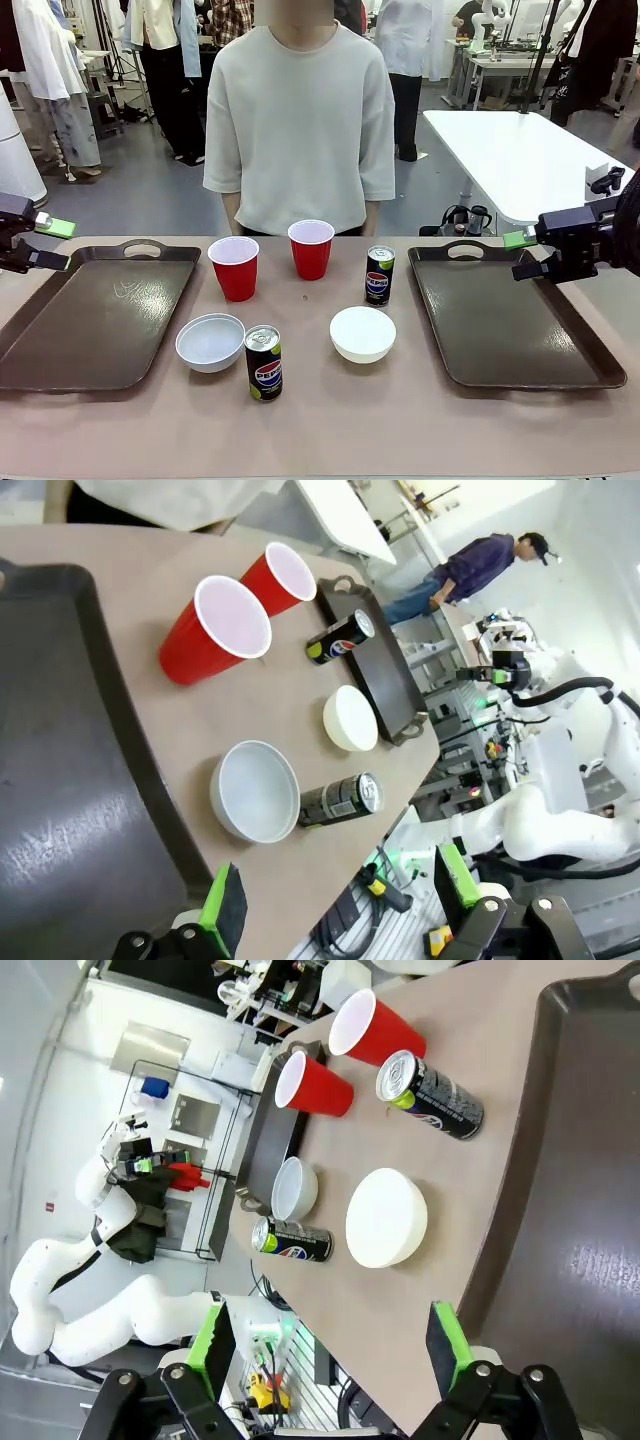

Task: Prepare tableware on both trays.
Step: Pick up a Picnic Bowl from the table and place it on a Handle tray.

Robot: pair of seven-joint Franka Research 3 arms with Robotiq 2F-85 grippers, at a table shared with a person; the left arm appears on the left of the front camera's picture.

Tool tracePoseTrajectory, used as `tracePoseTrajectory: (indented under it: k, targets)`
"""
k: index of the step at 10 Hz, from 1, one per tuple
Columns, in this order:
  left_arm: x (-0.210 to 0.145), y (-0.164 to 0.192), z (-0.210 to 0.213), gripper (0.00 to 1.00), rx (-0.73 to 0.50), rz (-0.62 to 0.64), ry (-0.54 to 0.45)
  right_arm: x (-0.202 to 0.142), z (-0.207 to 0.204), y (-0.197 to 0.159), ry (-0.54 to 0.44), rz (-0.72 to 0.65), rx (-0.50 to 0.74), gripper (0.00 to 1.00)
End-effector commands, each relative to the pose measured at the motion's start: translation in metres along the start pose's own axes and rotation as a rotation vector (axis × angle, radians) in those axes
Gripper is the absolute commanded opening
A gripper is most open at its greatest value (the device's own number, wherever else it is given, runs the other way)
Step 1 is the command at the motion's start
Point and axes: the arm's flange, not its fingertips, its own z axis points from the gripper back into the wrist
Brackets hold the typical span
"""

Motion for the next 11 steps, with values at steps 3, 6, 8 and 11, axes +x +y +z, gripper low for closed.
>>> tracePoseTrajectory:
  k: [3, 6, 8, 11]
  targets:
    - [0.0, 0.003, 0.004, 1.0, -0.016, -0.001, -0.015, 0.004, 0.001, -0.002, -0.03, -0.008, 0.014, 1.0]
    - [0.0, 0.003, 0.004, 1.0, -0.016, -0.001, -0.015, 0.004, 0.001, -0.002, -0.03, -0.008, 0.014, 1.0]
    - [0.0, 0.003, 0.004, 1.0, -0.016, -0.001, -0.015, 0.004, 0.001, -0.002, -0.03, -0.008, 0.014, 1.0]
    - [0.0, 0.003, 0.004, 1.0, -0.016, -0.001, -0.015, 0.024, -0.031, 0.028, 0.069, 0.034, -0.285, 1.0]
